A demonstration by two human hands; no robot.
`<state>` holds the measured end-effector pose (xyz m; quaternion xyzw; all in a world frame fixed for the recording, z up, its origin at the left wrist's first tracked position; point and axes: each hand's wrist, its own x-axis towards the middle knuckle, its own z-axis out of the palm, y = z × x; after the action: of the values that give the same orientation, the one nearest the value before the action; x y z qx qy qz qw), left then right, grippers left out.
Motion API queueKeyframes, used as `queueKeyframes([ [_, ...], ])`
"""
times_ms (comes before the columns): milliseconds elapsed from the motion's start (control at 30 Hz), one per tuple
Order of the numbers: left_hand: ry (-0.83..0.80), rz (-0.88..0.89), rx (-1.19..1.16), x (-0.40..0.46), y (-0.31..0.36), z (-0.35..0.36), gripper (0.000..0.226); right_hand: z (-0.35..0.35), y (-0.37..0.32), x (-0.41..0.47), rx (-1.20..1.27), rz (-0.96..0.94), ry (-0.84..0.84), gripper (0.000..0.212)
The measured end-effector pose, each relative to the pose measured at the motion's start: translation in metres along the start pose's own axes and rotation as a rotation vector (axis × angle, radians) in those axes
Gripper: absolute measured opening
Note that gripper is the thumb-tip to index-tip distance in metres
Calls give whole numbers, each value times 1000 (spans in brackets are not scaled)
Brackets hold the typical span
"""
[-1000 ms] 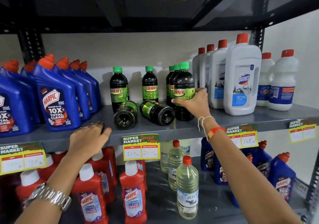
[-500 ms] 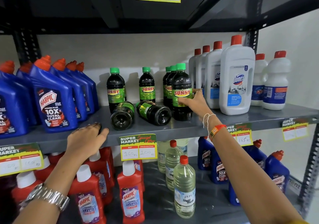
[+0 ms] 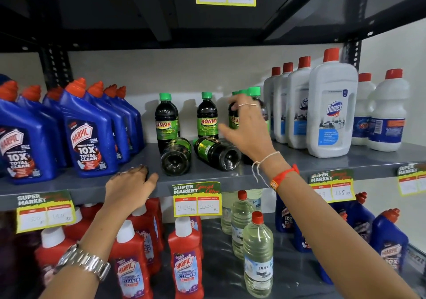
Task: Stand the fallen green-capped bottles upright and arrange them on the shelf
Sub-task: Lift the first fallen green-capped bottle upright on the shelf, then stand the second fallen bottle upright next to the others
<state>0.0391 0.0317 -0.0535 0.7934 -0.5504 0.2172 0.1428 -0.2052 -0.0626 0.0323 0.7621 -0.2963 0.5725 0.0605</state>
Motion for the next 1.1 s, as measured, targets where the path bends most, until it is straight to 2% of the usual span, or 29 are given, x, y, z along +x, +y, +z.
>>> queueKeyframes([
  [67,8,-31,-31,-1,1,-1,48,14,-9,9,-179,-4,-253,59],
  [167,24,-53,-59,-2,4,-3,48,36,-15,18,-351,155,-605,77],
  [267,36,-42,-55,-4,3,-3,46,54,-15,23,-487,235,-845,65],
  [333,56,-4,-26,-4,2,-1,45,65,-12,24,-571,269,-907,58],
  [433,90,-2,-67,-5,2,0,41,74,-7,21,-641,275,-836,50],
  [600,108,-23,-72,-4,3,0,41,70,-2,16,-517,301,-623,49],
  [800,145,-25,-88,-4,2,3,40,59,0,14,-166,355,-210,88],
  [833,148,-24,-86,-4,2,3,40,57,-2,17,-60,372,-154,87],
  [967,144,-20,-69,-4,2,3,43,49,-12,26,303,416,-60,54],
  [1100,123,-15,-87,-4,3,1,43,47,-15,18,413,455,-90,54],
])
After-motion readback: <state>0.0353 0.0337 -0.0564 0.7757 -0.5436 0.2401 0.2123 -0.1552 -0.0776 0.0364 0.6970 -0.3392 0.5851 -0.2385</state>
